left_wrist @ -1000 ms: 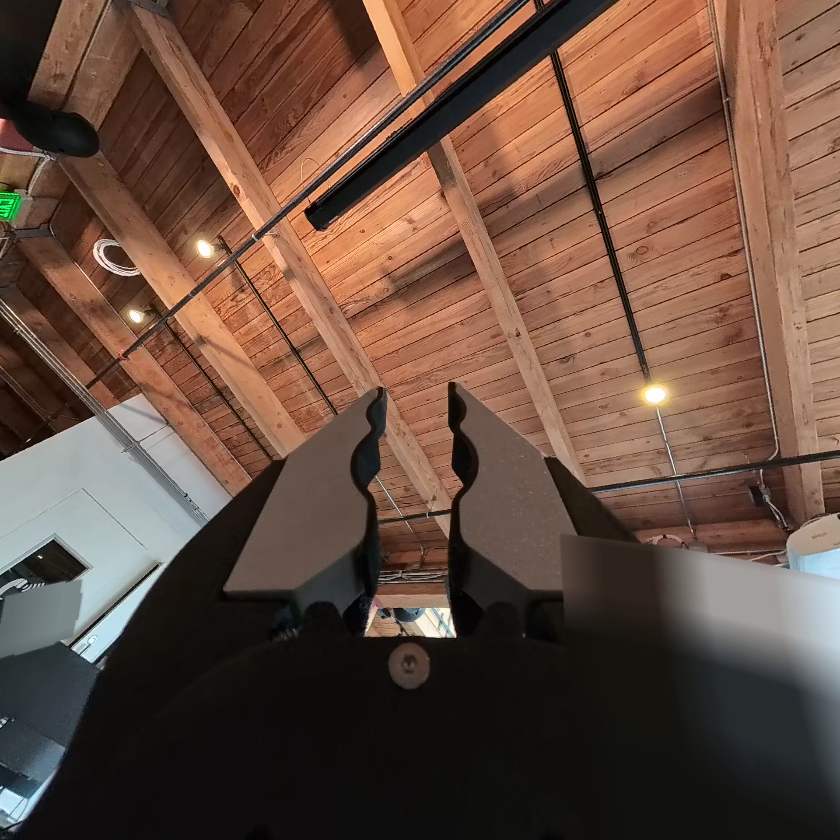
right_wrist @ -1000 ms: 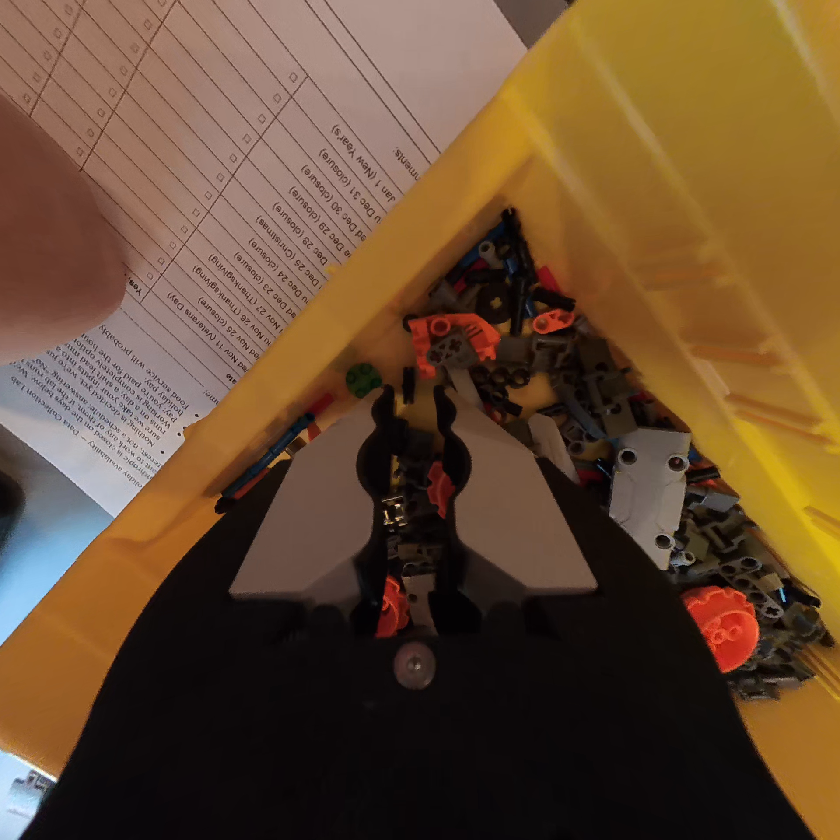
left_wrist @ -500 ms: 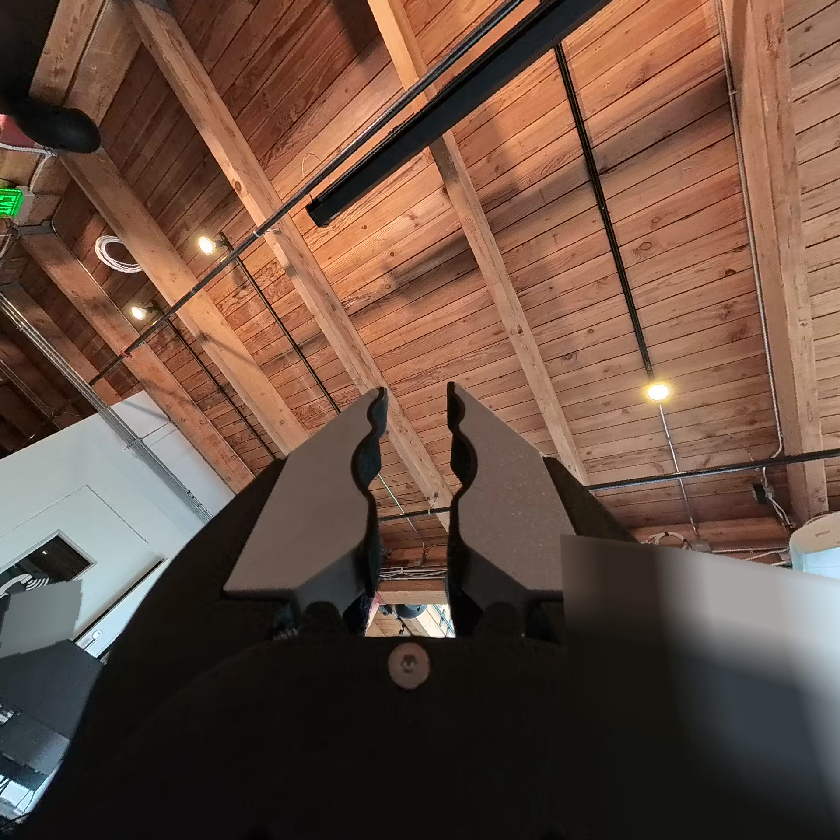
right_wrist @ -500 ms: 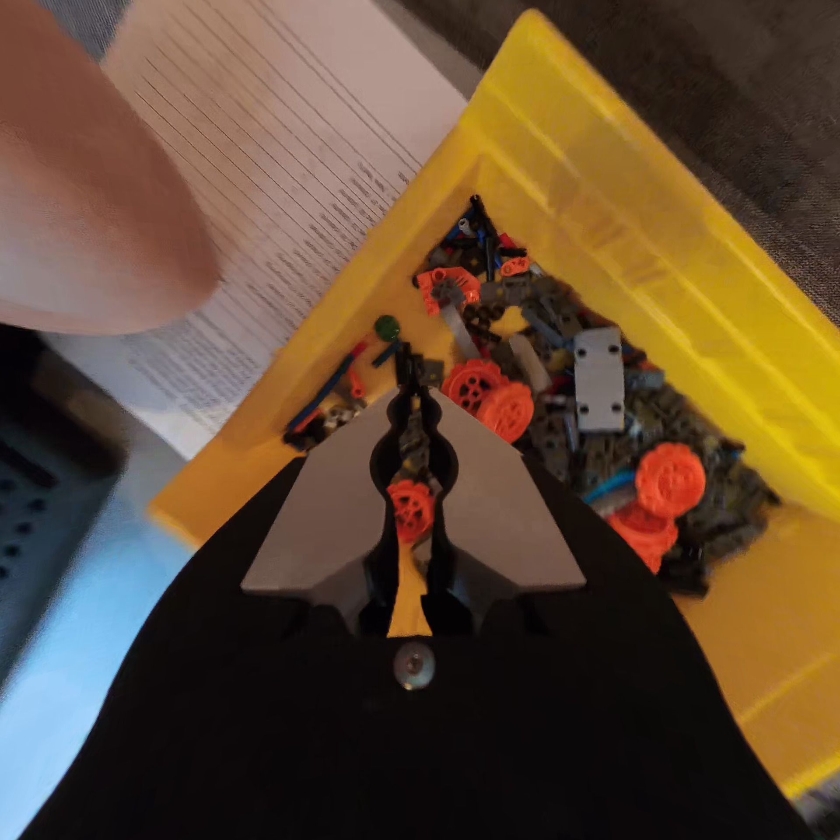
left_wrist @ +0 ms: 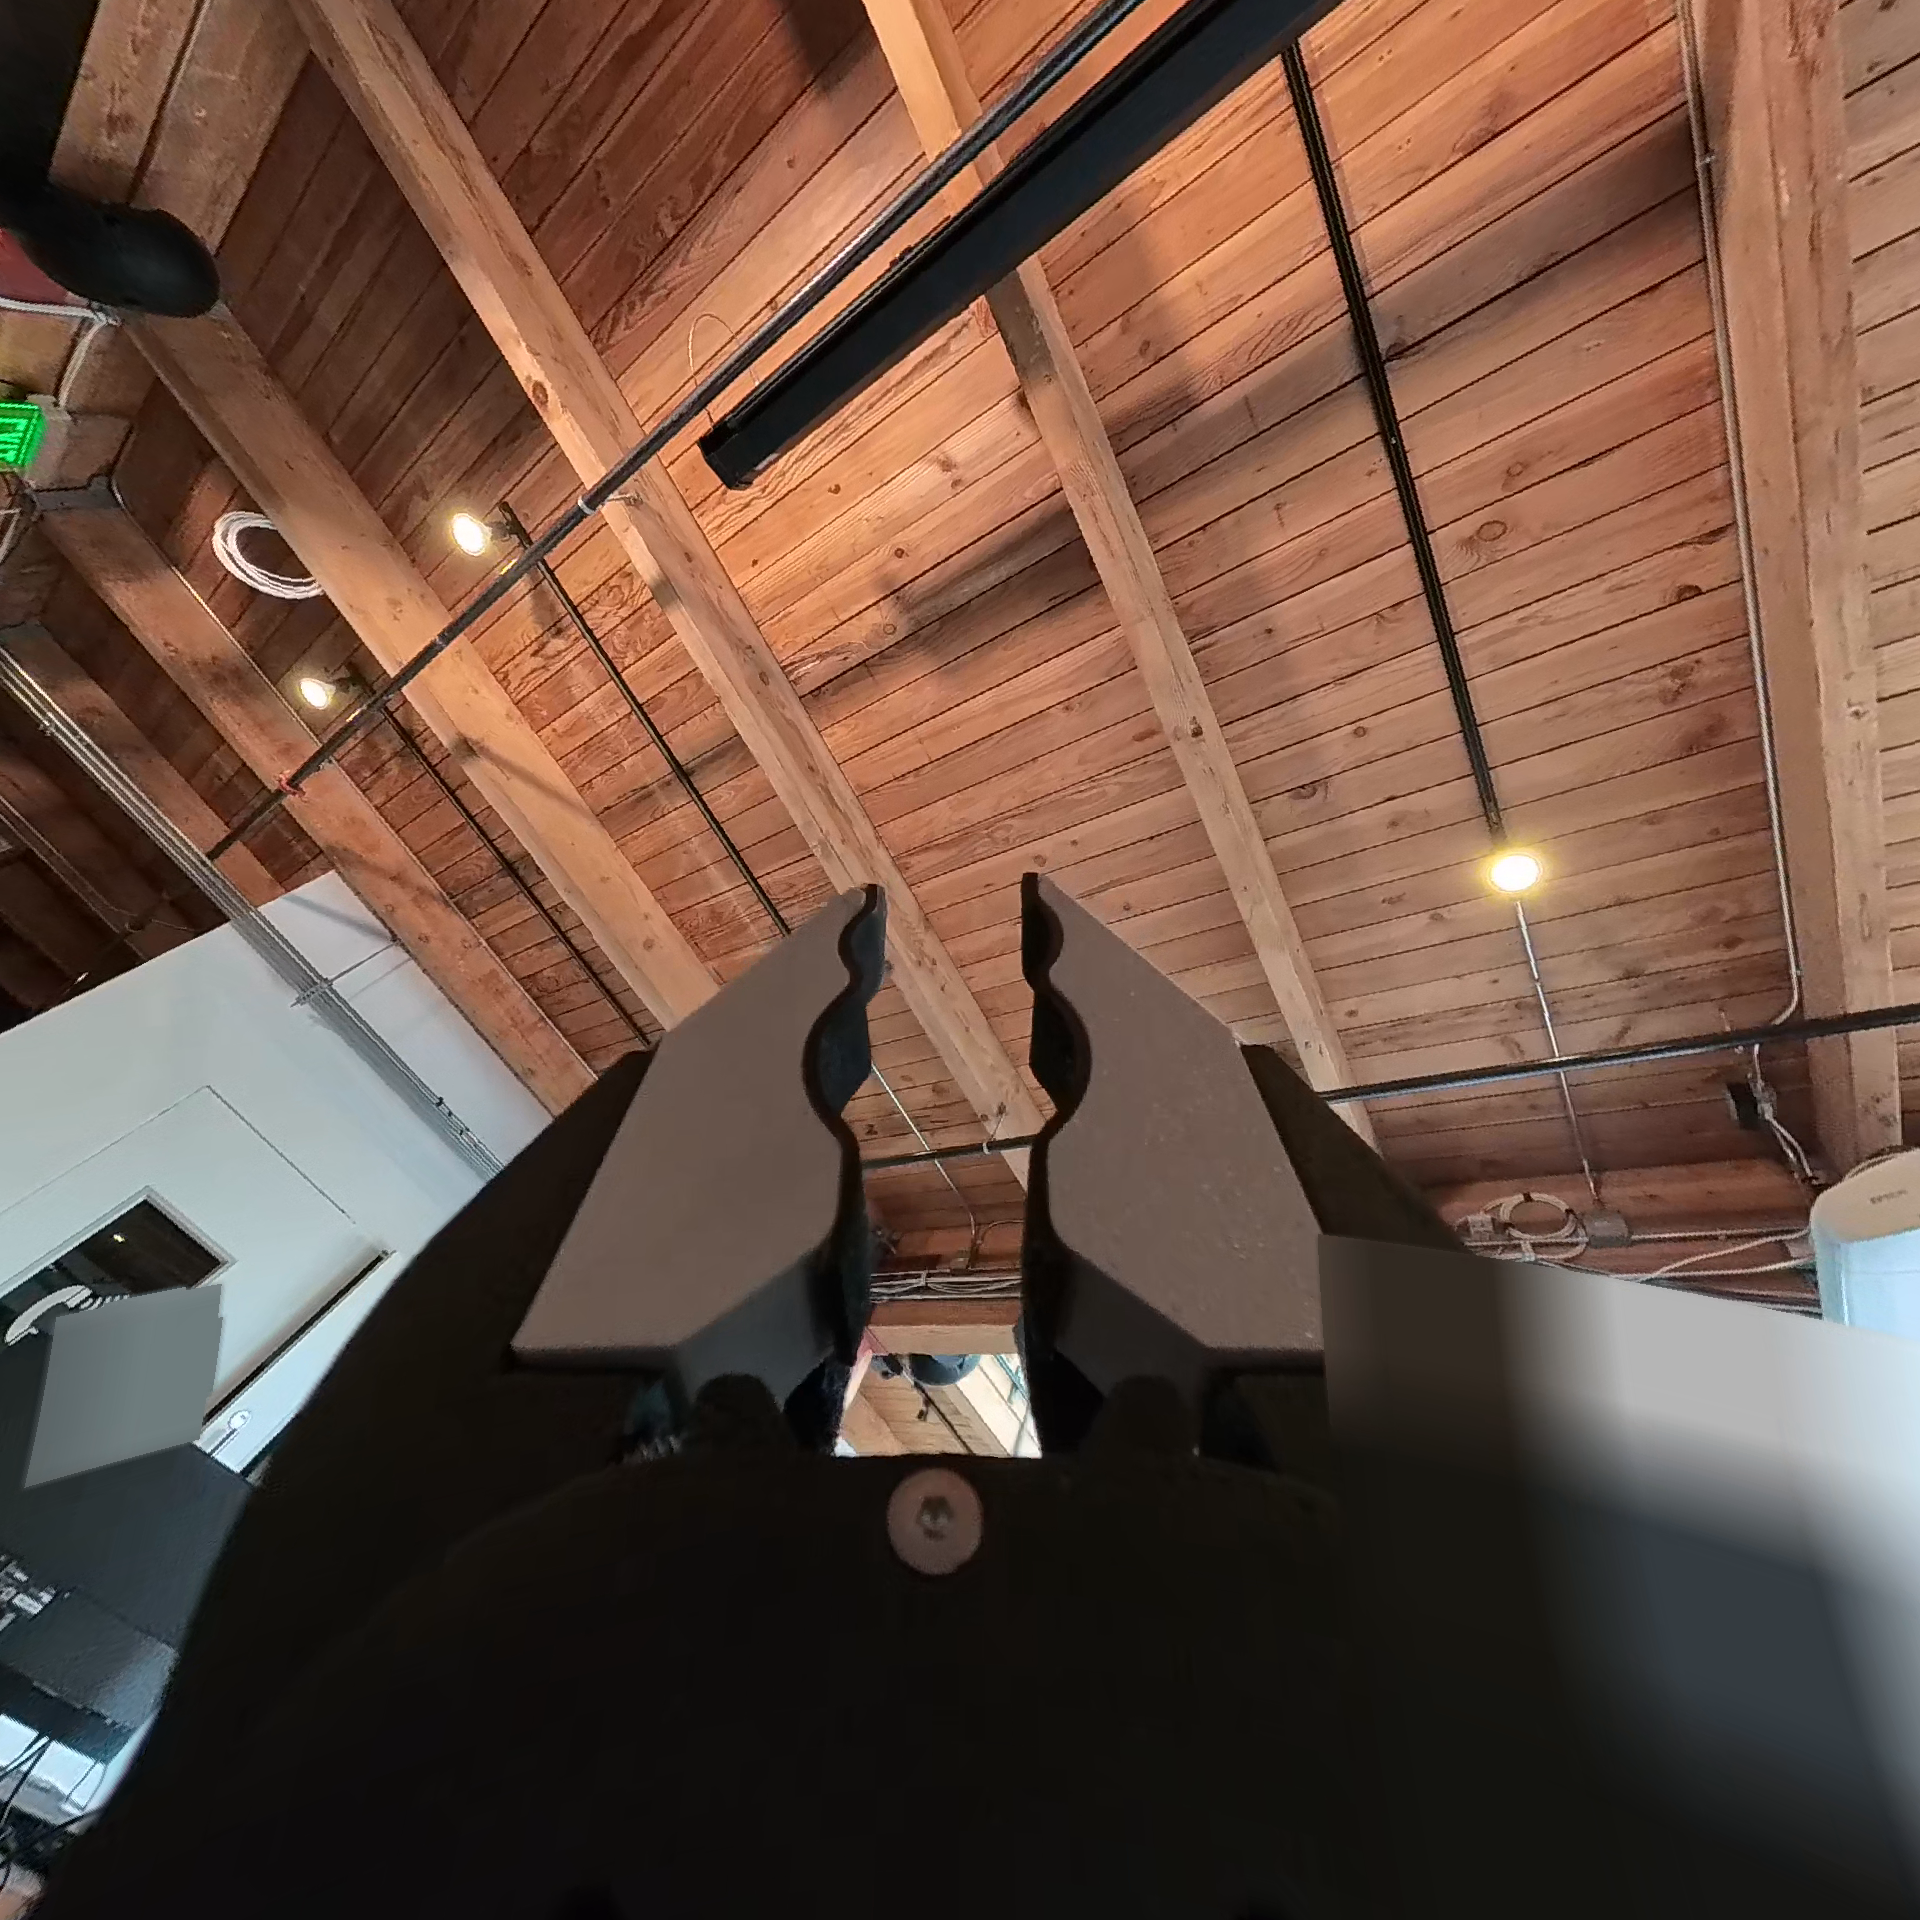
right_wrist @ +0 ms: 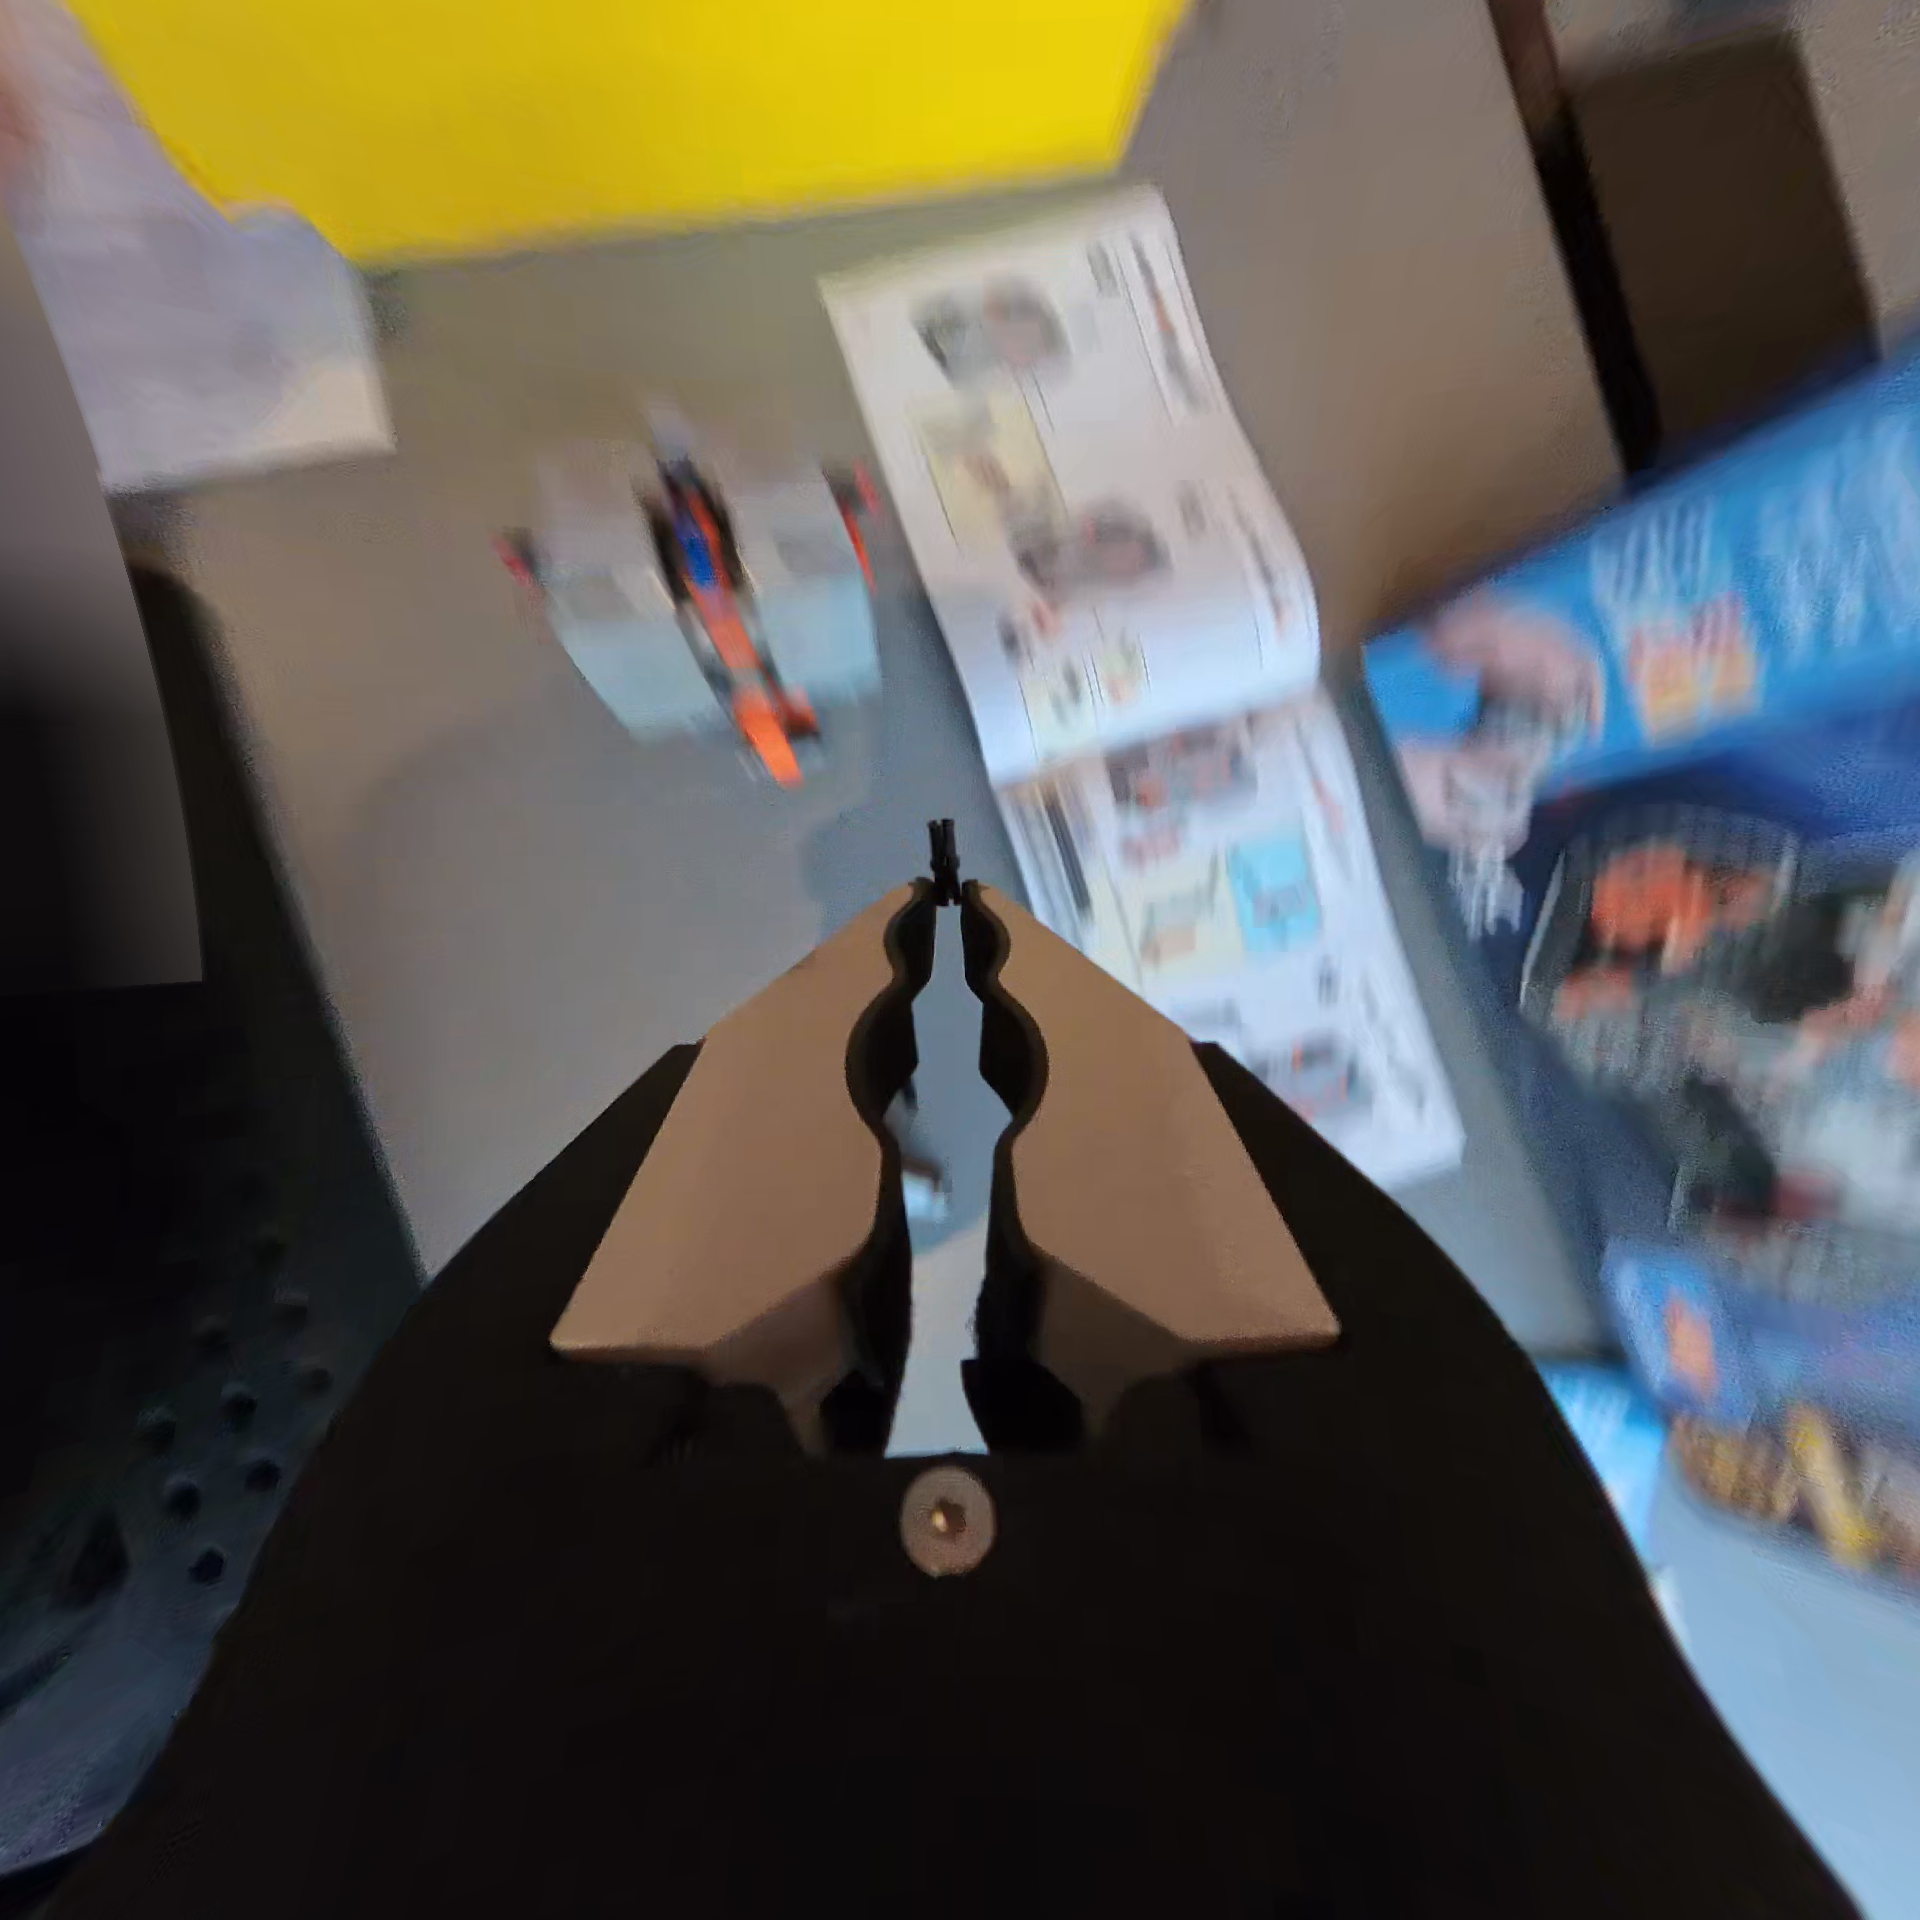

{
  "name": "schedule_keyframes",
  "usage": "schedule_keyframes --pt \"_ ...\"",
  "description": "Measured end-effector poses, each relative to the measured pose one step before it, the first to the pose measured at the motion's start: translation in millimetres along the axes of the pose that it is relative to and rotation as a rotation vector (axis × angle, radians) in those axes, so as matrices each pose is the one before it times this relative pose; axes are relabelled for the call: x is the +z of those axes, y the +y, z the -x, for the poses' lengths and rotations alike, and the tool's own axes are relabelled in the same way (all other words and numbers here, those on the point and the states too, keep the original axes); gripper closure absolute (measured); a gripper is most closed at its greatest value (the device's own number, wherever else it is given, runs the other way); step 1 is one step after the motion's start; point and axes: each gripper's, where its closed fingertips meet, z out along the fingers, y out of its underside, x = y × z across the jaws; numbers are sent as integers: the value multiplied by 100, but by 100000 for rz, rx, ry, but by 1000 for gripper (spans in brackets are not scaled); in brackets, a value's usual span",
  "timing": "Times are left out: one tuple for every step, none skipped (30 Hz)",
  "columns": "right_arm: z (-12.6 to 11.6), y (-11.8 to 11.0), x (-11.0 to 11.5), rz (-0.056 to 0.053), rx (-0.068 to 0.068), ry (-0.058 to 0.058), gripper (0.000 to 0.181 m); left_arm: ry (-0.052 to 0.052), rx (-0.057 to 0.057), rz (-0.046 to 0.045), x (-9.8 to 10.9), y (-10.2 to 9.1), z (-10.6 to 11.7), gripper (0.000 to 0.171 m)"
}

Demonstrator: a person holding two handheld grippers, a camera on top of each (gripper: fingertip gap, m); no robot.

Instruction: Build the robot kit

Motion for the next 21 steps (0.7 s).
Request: schedule_keyframes --pt "-621 3198 -25 4059 6048 3943 178 -53 -259 472 45 136 56 148" --pt "-599 2995 205 4386 5218 2730 178 34 -408 406 45 122 49 148" --pt "-609 2568 353 3806 4840 2058 178 130 -456 228 32 79 50 148" --pt "-573 2106 408 3294 4170 1427 178 -5 -225 117 22 33 70 148" --pt "-443 1556 371 2236 2903 506 178 -184 -48 44 12 15 94 148" --pt "-438 1145 283 1770 1820 726 178 -116 -70 -61 -4 -6 48 148" --pt "-382 877 203 2046 1045 530 179 76 -89 -100 -2 -14 -13 148" --pt "-212 559 250 1230 536 -240 179 199 55 -6 -5 2 -69 149" --pt "42 452 390 1434 295 -1642 179 226 301 79 15 19 -103 149" --pt "124 401 523 1811 85 -1942 178 140 505 54 -1 -5 -95 149" --pt "75 308 571 1847 -190 -1312 178 46 504 -90 -4 -39 -59 149" --pt "78 214 508 1662 -567 -949 178 23 325 -271 -22 -97 -31 149" --pt "72 45 405 772 -676 -534 178 6 135 -384 -37 -114 13 150" --pt "109 24 298 646 -565 -583 178 -90 43 -428 -36 -121 45 150" --pt "65 -21 217 270 25 -305 178 -158 36 -378 -37 -101 59 150" --pt "160 -84 156 -258 356 -1037 178 -96 47 -204 -14 -59 30 150" --pt "265 -15 154 129 280 -1786 178 41 24 46 -1 -12 4 150" --pt "76 57 153 653 -216 -471 178 11 16 243 15 28 2 150" --pt "-43 111 131 891 -762 426 177 -214 40 229 10 -1 50 150" --pt "59 56 85 566 -957 -165 175 -435 51 64 -17 -45 95 150" --pt "225 -93 -8 -519 -667 -1426 171 -499 25 -119 -32 -101 115 150"
